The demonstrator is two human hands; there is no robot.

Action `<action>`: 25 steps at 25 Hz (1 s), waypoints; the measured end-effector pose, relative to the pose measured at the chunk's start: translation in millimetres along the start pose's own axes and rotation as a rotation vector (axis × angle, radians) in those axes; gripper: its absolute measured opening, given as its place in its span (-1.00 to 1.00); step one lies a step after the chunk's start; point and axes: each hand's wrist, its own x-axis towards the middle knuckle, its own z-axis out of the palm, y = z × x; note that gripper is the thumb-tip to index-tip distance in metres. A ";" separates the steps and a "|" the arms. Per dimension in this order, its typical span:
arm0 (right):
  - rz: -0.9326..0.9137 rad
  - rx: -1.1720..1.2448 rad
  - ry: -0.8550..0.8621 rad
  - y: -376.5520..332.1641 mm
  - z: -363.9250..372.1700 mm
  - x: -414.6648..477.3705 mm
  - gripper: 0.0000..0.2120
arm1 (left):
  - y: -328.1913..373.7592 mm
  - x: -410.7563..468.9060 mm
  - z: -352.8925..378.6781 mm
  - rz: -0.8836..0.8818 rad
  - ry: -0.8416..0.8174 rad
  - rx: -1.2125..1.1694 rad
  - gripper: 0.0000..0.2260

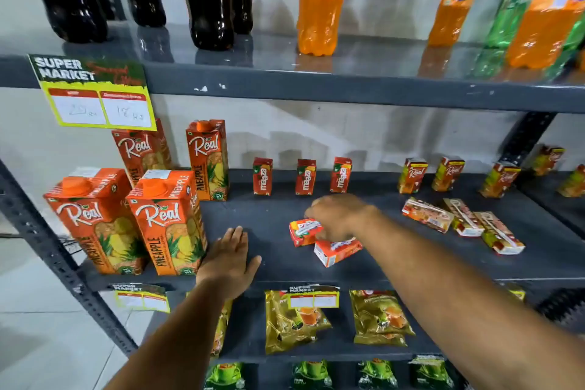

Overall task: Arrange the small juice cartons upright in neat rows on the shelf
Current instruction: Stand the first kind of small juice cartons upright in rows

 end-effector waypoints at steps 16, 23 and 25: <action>0.579 0.769 0.541 -52.0 33.7 70.6 -0.49 | -1.5 2.1 11.5 -0.015 0.038 0.008 -0.34; 0.711 1.034 0.668 -67.0 49.9 69.6 -0.36 | -2.1 2.3 10.1 -0.016 0.037 0.023 -0.35; 0.683 1.024 0.653 -66.2 53.8 65.9 -0.34 | -1.8 1.1 10.0 -0.016 0.042 0.034 -0.35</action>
